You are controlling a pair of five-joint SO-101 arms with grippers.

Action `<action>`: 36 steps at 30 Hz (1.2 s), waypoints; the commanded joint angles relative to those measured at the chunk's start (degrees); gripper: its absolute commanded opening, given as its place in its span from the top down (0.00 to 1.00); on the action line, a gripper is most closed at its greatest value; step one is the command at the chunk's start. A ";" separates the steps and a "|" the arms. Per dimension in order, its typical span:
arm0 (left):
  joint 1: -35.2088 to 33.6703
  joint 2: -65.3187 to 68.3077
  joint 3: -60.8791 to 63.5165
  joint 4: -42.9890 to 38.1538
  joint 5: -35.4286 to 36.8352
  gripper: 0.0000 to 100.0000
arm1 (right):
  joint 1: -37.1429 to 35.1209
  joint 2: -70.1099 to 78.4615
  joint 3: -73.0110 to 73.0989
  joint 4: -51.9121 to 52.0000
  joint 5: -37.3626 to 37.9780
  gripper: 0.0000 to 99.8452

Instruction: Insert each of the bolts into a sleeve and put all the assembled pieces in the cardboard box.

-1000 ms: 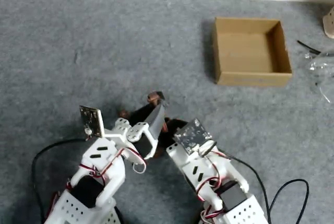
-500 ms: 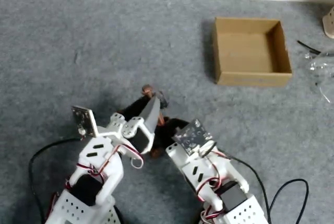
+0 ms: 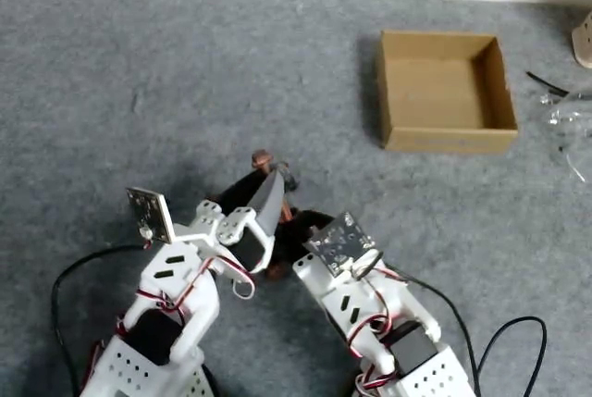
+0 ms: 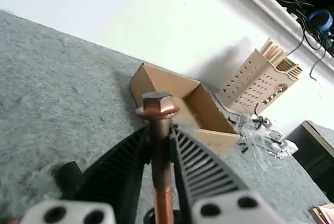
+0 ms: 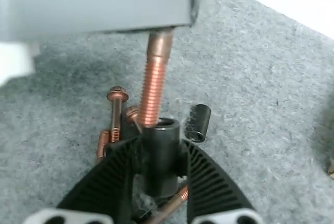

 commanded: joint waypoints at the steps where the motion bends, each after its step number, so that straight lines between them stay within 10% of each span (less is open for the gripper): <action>1: 0.92 -0.84 0.48 -2.29 0.35 0.99 | -0.75 -1.10 3.03 -2.59 0.62 1.00; 36: 1.63 -0.40 1.36 1.05 0.00 0.99 | -0.75 -1.10 2.68 -2.51 0.53 1.00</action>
